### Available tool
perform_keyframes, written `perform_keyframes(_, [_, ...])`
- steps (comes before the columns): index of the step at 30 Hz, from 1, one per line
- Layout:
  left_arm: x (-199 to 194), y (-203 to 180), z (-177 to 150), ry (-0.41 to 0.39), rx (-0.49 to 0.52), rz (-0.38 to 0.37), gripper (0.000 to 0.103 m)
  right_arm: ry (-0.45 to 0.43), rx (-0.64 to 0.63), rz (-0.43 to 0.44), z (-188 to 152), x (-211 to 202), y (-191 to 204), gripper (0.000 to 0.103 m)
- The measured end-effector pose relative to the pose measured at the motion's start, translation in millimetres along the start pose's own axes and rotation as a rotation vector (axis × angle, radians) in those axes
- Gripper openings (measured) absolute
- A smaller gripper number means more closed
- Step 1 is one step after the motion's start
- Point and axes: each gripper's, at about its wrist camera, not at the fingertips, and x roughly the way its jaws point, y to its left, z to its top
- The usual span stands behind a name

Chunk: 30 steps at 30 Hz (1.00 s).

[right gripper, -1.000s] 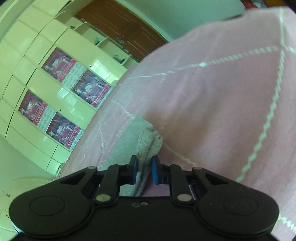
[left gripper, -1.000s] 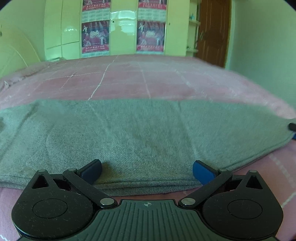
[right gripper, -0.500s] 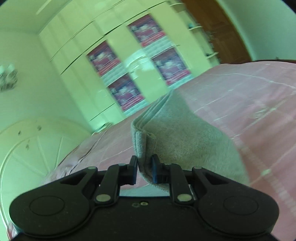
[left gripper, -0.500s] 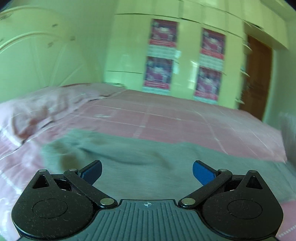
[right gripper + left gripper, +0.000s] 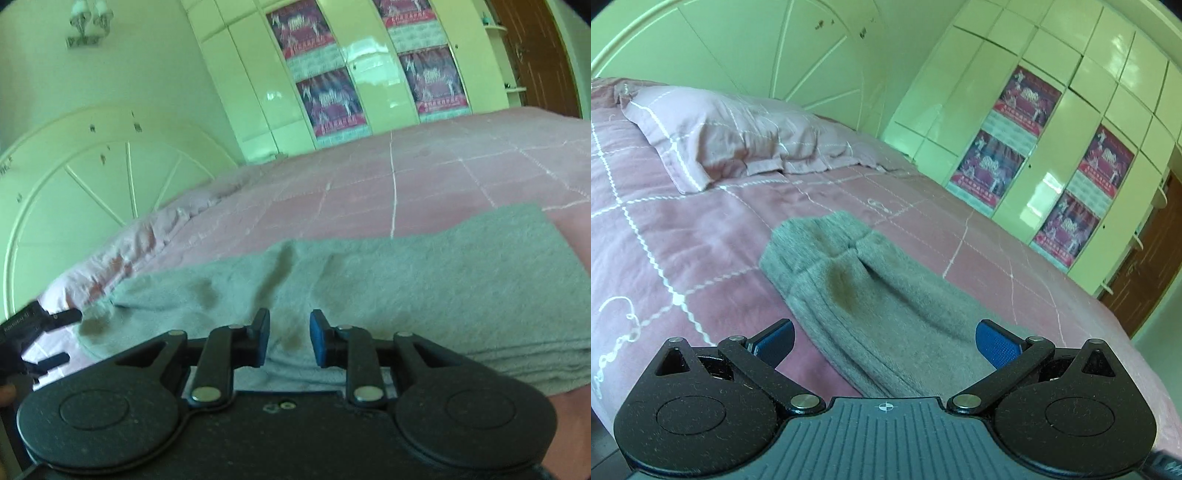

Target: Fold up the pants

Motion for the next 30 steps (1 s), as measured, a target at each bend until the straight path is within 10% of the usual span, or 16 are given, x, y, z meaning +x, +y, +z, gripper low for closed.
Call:
perform_keyframes(5, [-3.9,1.2,-2.4,0.019,-0.008,0.014,0.103,-0.072,0.064,0.059,0.0,-13.9,-0.1,0.018])
perform_keyframes(15, [-5.9,5.1,-3.8,0.02,-0.031,0.014,0.103,-0.018,0.714,0.385,-26.6,17.7,-45.3,0.034])
perform_keyframes(30, [-12.6,22.6,0.6,-0.035,-0.113,0.072,0.103,-0.027,0.885,0.354,-41.7,33.3,-40.4,0.028])
